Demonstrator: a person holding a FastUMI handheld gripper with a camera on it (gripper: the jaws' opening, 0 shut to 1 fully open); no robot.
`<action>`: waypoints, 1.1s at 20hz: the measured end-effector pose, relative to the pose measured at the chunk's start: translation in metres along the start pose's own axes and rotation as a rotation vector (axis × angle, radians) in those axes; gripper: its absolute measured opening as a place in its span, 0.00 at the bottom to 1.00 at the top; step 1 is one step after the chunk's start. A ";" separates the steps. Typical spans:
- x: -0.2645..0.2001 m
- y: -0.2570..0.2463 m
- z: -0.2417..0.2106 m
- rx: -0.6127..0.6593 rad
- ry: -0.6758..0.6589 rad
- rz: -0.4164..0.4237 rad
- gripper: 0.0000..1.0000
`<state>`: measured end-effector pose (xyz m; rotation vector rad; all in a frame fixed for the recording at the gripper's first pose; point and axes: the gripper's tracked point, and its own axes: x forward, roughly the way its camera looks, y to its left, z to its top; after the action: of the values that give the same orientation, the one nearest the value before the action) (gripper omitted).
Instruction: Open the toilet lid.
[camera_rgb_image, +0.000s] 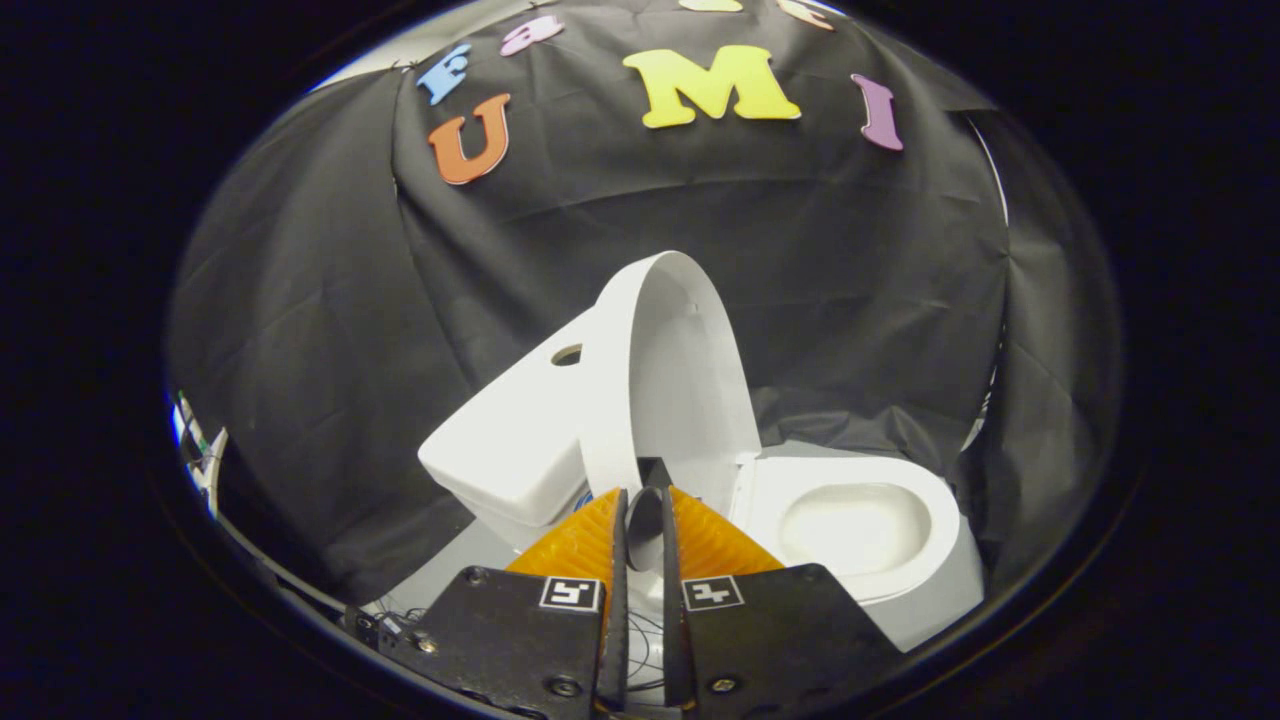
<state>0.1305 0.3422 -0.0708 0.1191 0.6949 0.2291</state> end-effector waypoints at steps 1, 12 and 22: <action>0.000 0.002 0.001 -0.013 0.000 0.000 0.17; 0.002 0.007 0.001 -0.083 -0.013 0.019 0.17; -0.016 0.002 -0.007 -0.057 0.007 0.139 0.64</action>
<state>0.1133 0.3406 -0.0659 0.1121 0.6874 0.3825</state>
